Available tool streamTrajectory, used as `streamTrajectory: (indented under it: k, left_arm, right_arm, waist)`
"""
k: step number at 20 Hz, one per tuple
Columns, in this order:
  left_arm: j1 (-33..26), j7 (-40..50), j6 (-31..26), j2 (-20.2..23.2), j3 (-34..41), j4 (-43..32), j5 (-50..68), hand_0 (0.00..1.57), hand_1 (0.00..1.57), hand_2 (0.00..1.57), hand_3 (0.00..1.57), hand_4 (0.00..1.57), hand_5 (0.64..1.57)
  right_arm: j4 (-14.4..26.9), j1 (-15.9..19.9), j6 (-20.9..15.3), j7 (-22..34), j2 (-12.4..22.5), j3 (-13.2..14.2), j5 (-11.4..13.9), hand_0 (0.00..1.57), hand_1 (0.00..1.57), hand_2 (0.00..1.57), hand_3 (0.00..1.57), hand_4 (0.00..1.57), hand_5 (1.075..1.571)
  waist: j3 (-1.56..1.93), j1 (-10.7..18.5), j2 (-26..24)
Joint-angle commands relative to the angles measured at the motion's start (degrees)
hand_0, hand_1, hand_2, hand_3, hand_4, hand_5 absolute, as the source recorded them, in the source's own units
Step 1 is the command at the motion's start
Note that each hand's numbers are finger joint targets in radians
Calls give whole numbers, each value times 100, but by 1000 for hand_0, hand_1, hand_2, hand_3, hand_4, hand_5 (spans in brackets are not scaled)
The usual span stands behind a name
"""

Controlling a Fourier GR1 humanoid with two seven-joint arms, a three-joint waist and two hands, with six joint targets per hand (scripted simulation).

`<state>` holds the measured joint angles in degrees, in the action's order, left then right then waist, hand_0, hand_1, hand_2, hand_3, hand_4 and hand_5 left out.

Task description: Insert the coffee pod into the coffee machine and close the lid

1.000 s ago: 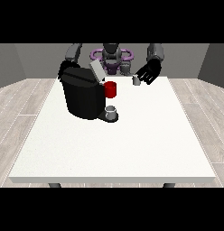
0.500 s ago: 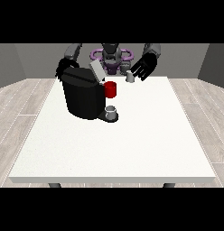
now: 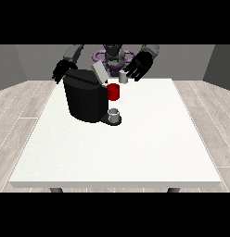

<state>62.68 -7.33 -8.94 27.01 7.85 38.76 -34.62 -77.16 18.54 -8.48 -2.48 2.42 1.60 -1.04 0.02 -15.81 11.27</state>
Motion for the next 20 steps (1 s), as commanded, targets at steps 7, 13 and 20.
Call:
streamTrajectory:
  k: [7, 13, 20]
  left_arm:
    - [433, 178, 73, -17, 12, -189, -148, 1306, 1306, 1328, 1245, 487, 1571]
    - [336, 159, 30, -144, -41, -224, -186, 1326, 1326, 1335, 1233, 503, 1571]
    - [437, 104, -3, -220, -41, -172, -188, 1183, 1183, 1251, 1180, 499, 1571]
  right_arm:
    - [-246, 216, -268, 284, -140, -104, 144, 0, 0, 0, 0, 481, 1571]
    - [-225, -130, -1, -36, -68, -45, -12, 0, 0, 0, 0, 525, 1571]
    - [-100, -26, 156, -158, 202, 319, -231, 0, 0, 0, 0, 513, 1571]
  waist:
    - [-1, -165, 252]
    - [0, -148, 195]
    - [0, -99, 275]
